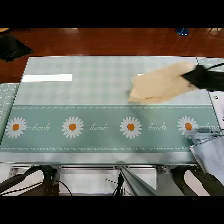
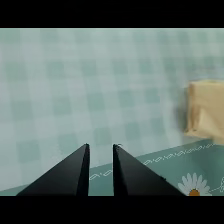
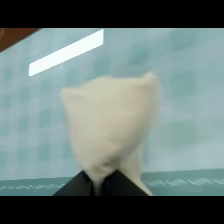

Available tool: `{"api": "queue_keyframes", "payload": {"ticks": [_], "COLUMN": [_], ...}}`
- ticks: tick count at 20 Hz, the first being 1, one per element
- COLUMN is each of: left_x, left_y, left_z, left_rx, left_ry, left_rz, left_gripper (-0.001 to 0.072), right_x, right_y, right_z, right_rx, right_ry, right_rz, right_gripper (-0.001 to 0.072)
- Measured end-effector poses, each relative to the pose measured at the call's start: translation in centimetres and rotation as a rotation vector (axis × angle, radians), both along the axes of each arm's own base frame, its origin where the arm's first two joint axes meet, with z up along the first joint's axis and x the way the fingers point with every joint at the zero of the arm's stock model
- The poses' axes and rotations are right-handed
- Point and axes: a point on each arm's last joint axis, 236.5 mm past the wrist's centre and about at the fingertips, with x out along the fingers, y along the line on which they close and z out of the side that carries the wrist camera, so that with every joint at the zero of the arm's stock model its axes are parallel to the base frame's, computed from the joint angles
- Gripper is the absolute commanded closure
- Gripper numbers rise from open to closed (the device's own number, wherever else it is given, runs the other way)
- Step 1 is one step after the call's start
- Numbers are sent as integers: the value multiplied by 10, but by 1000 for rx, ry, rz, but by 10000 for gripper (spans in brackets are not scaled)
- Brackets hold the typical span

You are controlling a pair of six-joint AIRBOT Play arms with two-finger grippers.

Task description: Fold the shirts.

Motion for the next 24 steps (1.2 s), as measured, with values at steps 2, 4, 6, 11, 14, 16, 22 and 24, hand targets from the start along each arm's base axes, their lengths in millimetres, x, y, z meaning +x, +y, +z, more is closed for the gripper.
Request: {"api": "queue_keyframes", "payload": {"ticks": [2,4,6,11,14,16,22,24], "left_x": [6,12,18,33,49,65,114,126], "left_y": [2,3,5,10,18,30,93,117], "left_z": [-12,-25,-40,-78,-97,-104,-105,-98], "left_rx": [-8,-15,-25,-48,-55,-56,-37,-25], "left_ry": [29,59,93,173,181,157,-2,-66], "left_rz": [0,1,3,9,46,93,309,383], "left_gripper": [490,490,490,491,491,491,493,493], "right_x": [-32,-68,-105,-189,-231,-258,-326,-345], "right_y": [-47,-88,-119,-168,-183,-191,-210,-212], "right_z": [24,36,36,23,14,11,16,19], "right_rx": [-101,-163,-187,-189,-204,-236,-362,-400], "right_ry": [37,102,193,428,563,652,868,924], "right_rz": [-91,-198,-299,-537,-643,-700,-858,-895], "right_gripper": [676,676,676,676,676,676,676,676]}}
